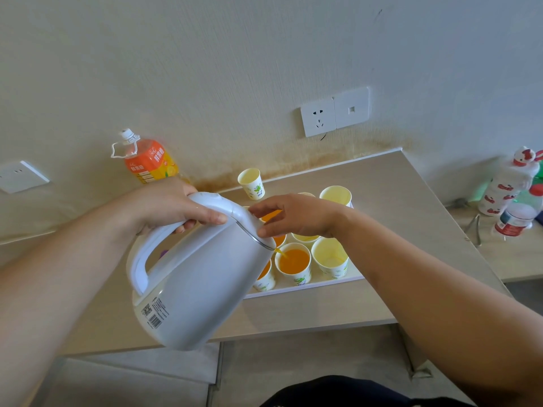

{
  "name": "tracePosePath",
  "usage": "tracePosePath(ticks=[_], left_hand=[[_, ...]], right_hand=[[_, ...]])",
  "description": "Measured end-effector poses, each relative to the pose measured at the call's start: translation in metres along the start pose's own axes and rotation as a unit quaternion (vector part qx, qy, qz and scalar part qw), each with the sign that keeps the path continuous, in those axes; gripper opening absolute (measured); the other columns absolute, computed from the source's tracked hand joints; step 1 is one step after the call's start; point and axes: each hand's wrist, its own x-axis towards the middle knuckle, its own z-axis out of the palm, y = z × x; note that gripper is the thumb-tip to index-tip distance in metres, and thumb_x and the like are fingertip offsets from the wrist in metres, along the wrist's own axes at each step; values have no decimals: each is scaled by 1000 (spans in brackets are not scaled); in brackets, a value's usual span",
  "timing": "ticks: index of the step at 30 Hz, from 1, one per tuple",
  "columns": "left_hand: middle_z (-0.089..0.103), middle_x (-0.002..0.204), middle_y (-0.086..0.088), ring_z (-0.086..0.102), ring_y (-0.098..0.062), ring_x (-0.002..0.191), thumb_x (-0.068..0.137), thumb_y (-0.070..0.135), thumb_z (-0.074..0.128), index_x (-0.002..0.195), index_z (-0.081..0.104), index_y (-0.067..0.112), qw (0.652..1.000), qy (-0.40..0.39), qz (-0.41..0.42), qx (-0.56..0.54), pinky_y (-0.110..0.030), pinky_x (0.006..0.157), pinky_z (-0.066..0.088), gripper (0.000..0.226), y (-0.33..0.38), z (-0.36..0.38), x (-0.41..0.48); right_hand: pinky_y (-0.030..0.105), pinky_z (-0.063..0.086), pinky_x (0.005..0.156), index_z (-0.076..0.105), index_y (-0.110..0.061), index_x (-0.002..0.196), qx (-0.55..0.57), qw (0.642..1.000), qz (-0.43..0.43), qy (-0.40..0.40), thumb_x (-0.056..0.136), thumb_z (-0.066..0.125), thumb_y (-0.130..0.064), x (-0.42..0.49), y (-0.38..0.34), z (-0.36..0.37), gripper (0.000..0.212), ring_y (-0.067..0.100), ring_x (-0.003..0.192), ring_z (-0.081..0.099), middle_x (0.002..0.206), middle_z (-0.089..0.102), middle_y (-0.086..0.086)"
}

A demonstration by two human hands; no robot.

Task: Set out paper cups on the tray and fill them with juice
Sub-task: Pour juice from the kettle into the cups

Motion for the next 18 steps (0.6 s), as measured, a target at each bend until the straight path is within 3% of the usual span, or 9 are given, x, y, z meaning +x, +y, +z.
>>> tracePosePath(ticks=[6, 11, 14, 18], left_hand=[[53, 45, -1, 45, -10, 39, 64, 43, 84, 48, 52, 15, 1000, -8, -11, -23, -25, 52, 35, 45, 1, 5, -2], [55, 49, -1, 49, -15, 47, 34, 60, 79, 55, 57, 16, 998, -23, -19, -62, -27, 58, 39, 54, -5, 7, -5], [54, 46, -1, 48, -17, 47, 29, 62, 86, 52, 54, 15, 996, -20, -15, -81, -26, 54, 38, 61, -8, 10, -8], [53, 48, -2, 48, -12, 43, 7, 71, 80, 55, 57, 15, 988, -11, 4, -153, -22, 45, 42, 78, -10, 12, -11]], right_hand=[[21, 51, 86, 50, -20, 136, 13, 1000, 6, -6, 85, 69, -19, 2, 2, 1, 54, 14, 113, 58, 131, 56, -3], [20, 51, 87, 50, -21, 135, 4, 1000, 14, -4, 86, 68, -17, -1, 1, 2, 52, 15, 113, 58, 130, 56, -5], [22, 47, 93, 51, -23, 135, -15, 1000, 14, -1, 87, 67, -20, -5, -2, 0, 51, 12, 112, 59, 128, 57, -9], [19, 40, 92, 53, -28, 130, -30, 1000, -1, 6, 86, 68, -24, -9, -8, -7, 47, 8, 110, 57, 124, 57, -12]])
